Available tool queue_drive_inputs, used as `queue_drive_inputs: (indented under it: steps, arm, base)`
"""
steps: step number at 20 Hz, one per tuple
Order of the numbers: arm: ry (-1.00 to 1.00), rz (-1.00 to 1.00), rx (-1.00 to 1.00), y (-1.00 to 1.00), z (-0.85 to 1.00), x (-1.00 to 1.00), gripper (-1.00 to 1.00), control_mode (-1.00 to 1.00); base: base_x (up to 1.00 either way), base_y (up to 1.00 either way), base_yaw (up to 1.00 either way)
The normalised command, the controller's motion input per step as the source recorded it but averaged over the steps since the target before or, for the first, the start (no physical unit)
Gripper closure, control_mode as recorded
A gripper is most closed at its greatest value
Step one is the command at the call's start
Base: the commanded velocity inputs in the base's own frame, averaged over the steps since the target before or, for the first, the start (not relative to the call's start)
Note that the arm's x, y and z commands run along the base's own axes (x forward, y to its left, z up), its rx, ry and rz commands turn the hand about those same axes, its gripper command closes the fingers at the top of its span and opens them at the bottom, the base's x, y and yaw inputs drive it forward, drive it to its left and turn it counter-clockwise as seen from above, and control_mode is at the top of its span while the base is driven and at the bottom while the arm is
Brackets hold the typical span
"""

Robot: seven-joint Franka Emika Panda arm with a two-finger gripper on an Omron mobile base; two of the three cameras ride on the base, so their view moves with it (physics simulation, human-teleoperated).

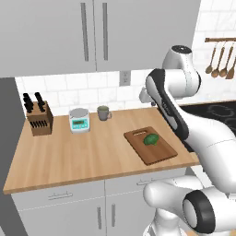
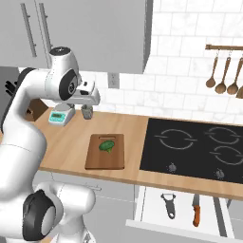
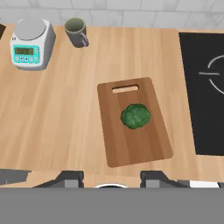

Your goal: Place the appropriate cutting tool for cutting the broccoli skin on the cutting board.

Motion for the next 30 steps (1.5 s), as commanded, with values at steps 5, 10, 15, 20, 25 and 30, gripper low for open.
queue_drive_inputs:
  steps: [5,10,15,20,25,30]
  arm:
    - [-0.01,0.0,0.0,-0.16,-0.16,-0.24,-1.0,-1.0]
    - [-0.01,-0.05,0.07,-0.94,-0.51,-0.77,-1.0,-1.0]
    - [0.0,-0.07,0.09,-1.0,-0.5,-0.72,-1.0,-1.0]
    - [0.0,-0.03,0.09,-1.0,-0.47,-0.4,-1.0,-1.0]
    - [0.04,-0.06,0.02,-1.0,-0.53,-0.17,-1.0,-1.0]
    - [0.24,-0.09,0.0,-1.0,-0.29,-0.11,-1.0,-1.0]
  base:
    - [0.0,0.0,0.0]
    - [0.0,0.0,0.0]
    - [0.0,0.0,0.0]
    - [0.0,0.0,0.0]
    - [0.0,0.0,0.0]
    - [0.0,0.0,0.0]
